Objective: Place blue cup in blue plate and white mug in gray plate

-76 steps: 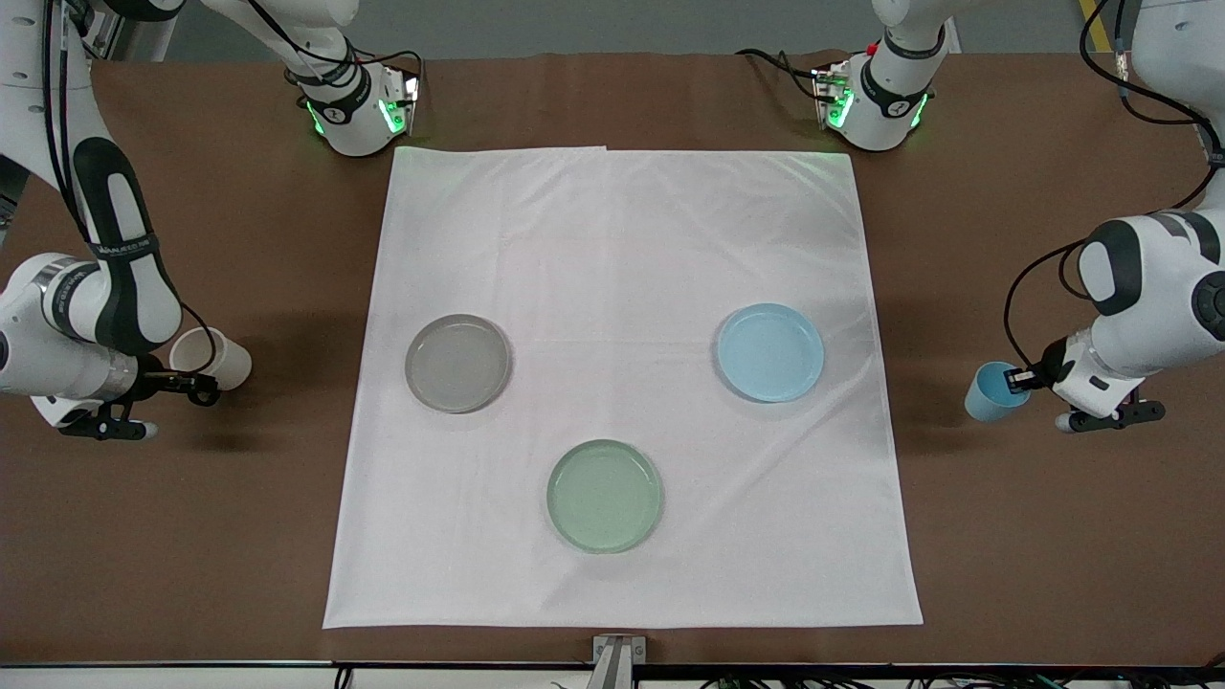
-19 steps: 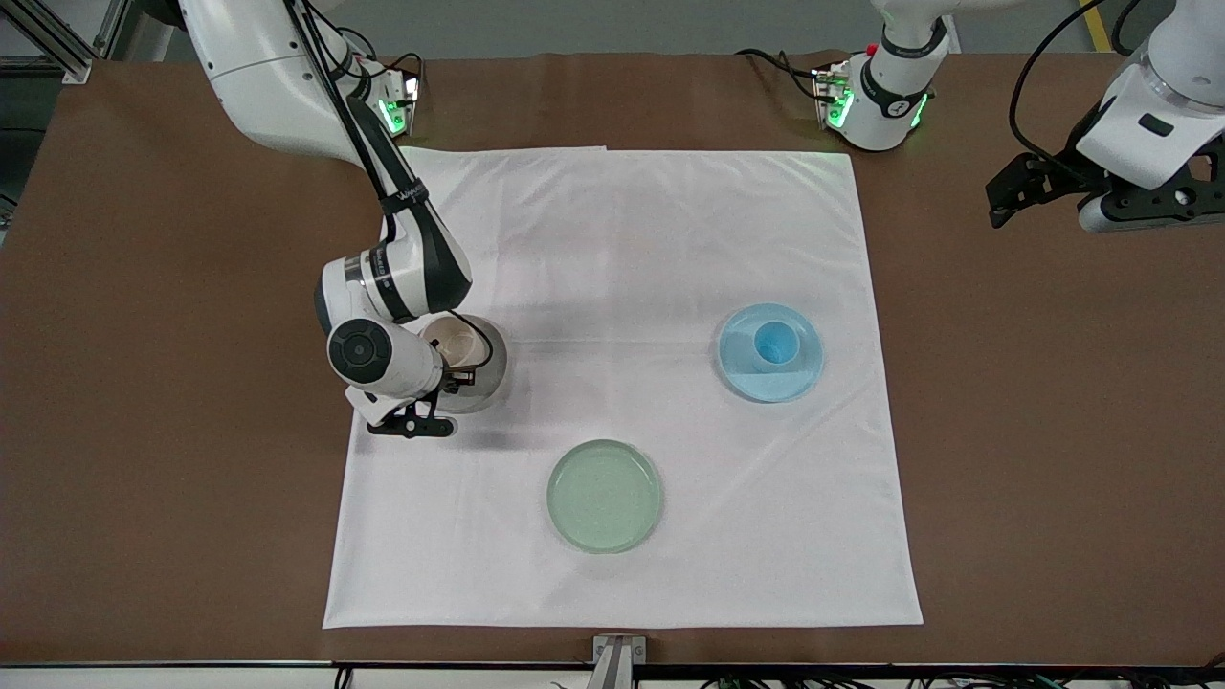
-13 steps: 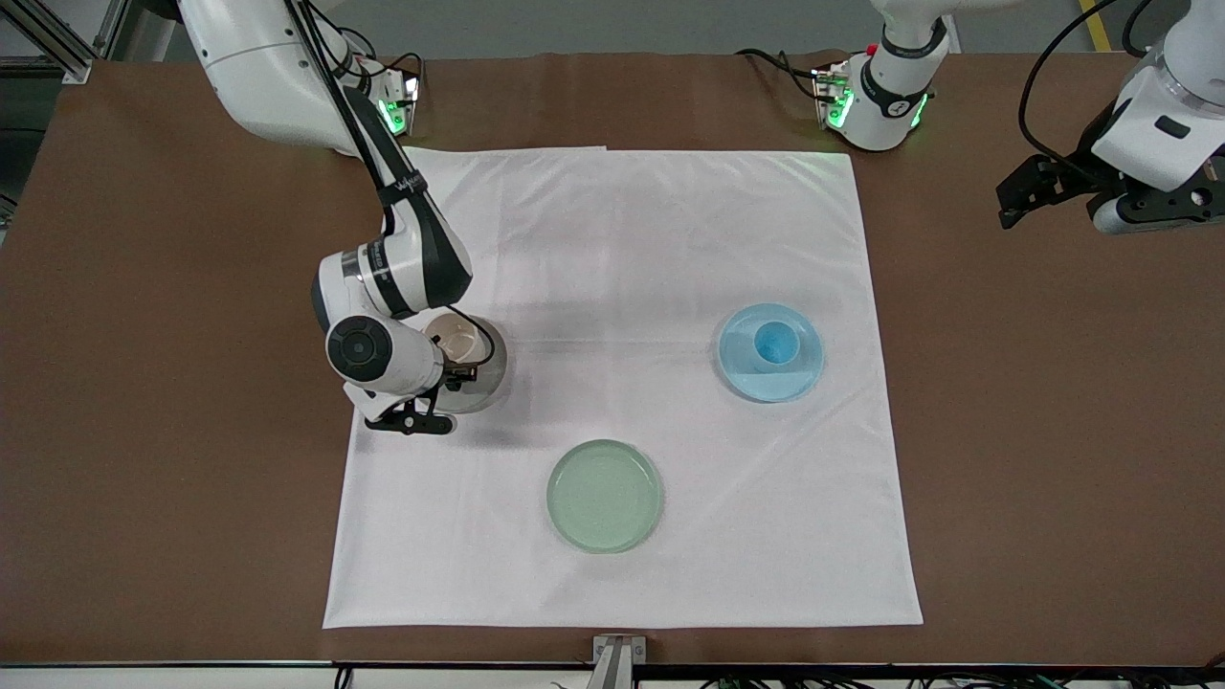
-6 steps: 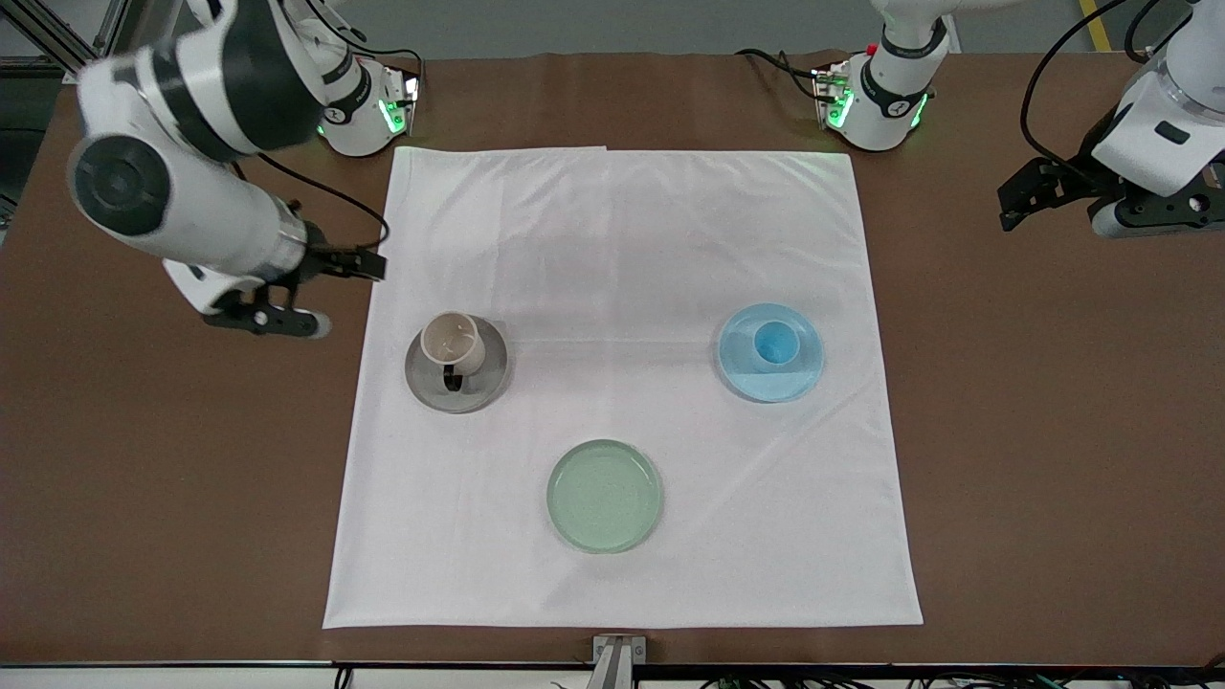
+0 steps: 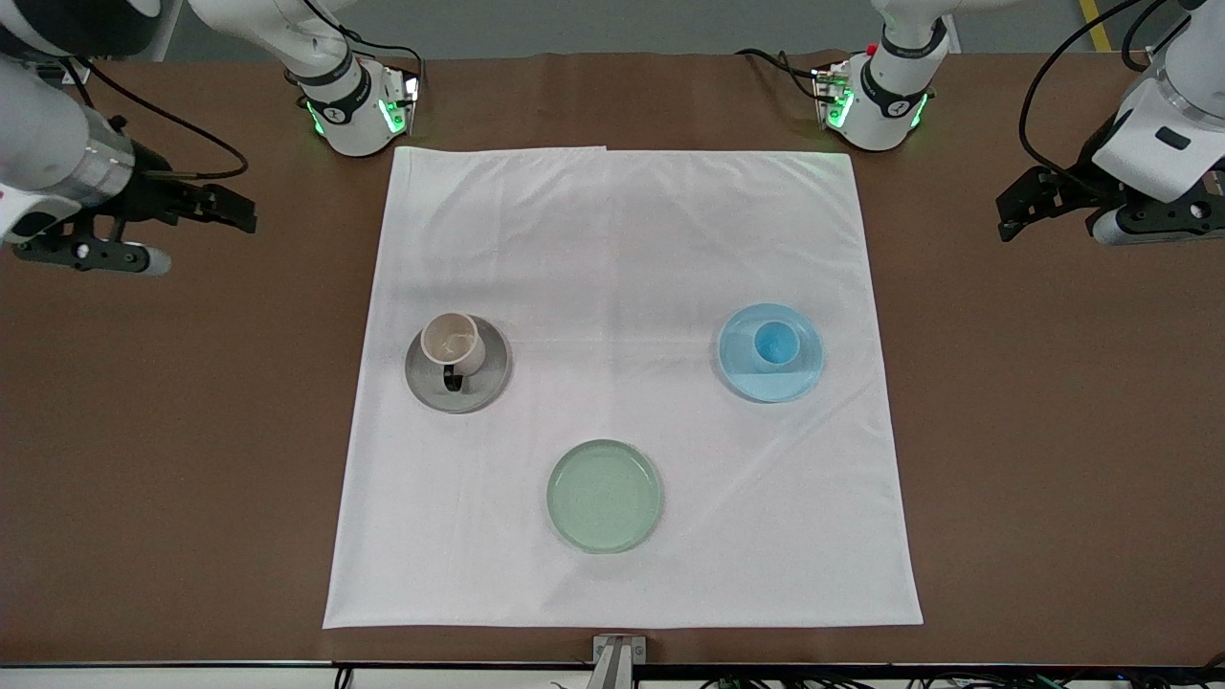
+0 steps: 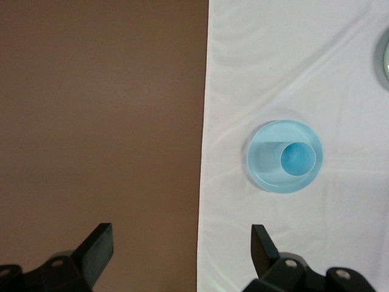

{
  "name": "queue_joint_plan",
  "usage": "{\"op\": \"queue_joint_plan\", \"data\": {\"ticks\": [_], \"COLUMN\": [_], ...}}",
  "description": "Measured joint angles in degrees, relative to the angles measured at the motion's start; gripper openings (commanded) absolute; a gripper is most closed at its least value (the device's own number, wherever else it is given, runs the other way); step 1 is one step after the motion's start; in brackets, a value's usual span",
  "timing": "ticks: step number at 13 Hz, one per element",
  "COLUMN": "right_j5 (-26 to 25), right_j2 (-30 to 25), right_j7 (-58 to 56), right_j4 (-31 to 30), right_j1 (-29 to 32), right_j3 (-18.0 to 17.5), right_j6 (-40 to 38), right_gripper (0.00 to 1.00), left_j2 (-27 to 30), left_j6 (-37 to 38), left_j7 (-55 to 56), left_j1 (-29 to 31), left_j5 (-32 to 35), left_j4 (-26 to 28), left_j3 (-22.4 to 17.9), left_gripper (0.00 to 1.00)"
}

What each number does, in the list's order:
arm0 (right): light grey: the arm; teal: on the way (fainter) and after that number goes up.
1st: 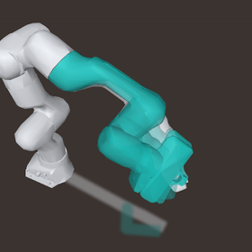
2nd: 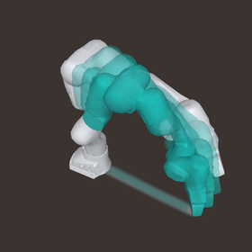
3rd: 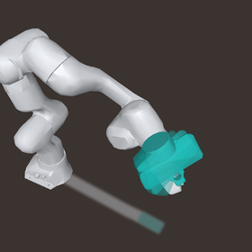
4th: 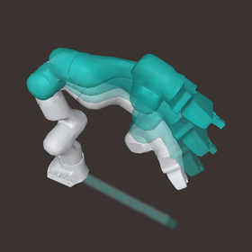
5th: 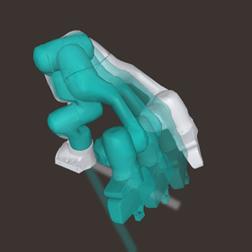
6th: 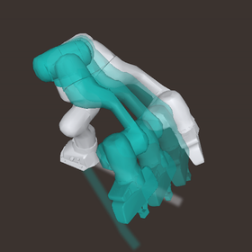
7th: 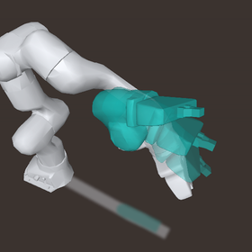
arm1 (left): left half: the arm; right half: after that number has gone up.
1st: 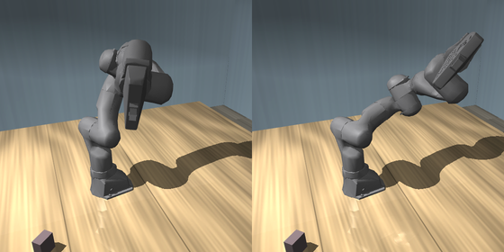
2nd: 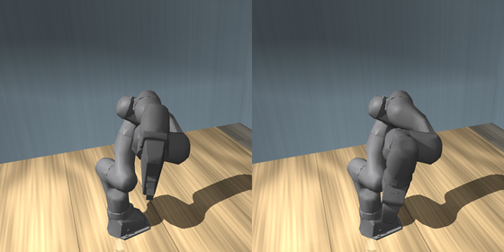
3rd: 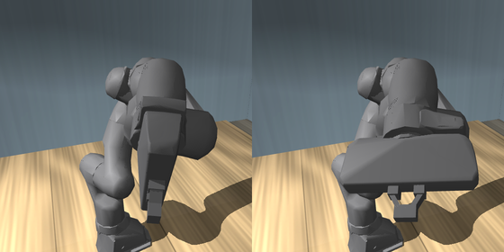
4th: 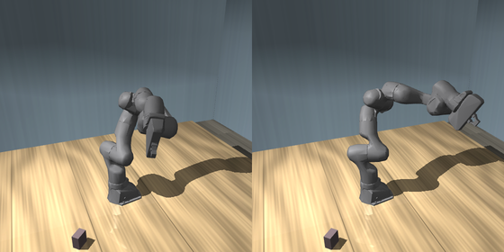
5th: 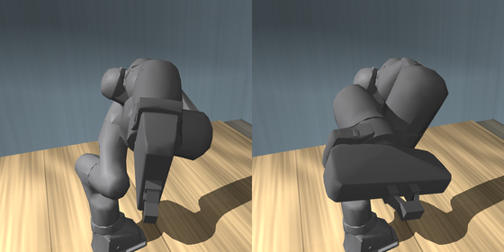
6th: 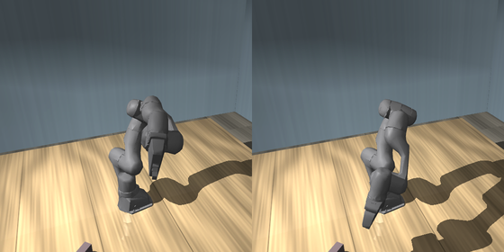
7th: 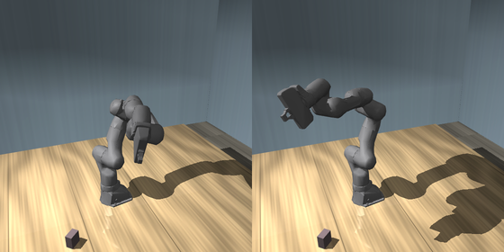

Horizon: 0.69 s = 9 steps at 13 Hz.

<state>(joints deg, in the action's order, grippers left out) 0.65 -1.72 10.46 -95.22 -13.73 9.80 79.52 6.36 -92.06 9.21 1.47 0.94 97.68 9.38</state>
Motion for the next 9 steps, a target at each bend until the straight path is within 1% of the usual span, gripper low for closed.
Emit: {"op": "queue_joint_plan", "data": {"ticks": [2,5,9], "right_j5": [0.00,0.00,-0.80], "right_j2": [0.00,0.00,0.00], "right_j7": [-4.09,-9.26,-12.47], "right_j4": [-0.26,-0.25,0.05], "right_j1": [3.86,7.80,9.90], "right_j3": [0.09,0.12,0.12], "right_j6": [0.15,1.57,3.72], "right_gripper": [1.00,1.00,1.00], "left_j2": [-0.01,-0.02,-0.02], "left_j6": [-0.02,-0.03,-0.02], "left_j7": [0.00,0.00,0.00], "left_j1": [0.00,-0.01,-0.01], "left_j5": [-0.81,-0.86,-0.87], "left_j4": [0.00,0.01,0.01], "left_j3": [0.00,0.00,0.00], "left_gripper": [1.00,1.00,1.00]}}
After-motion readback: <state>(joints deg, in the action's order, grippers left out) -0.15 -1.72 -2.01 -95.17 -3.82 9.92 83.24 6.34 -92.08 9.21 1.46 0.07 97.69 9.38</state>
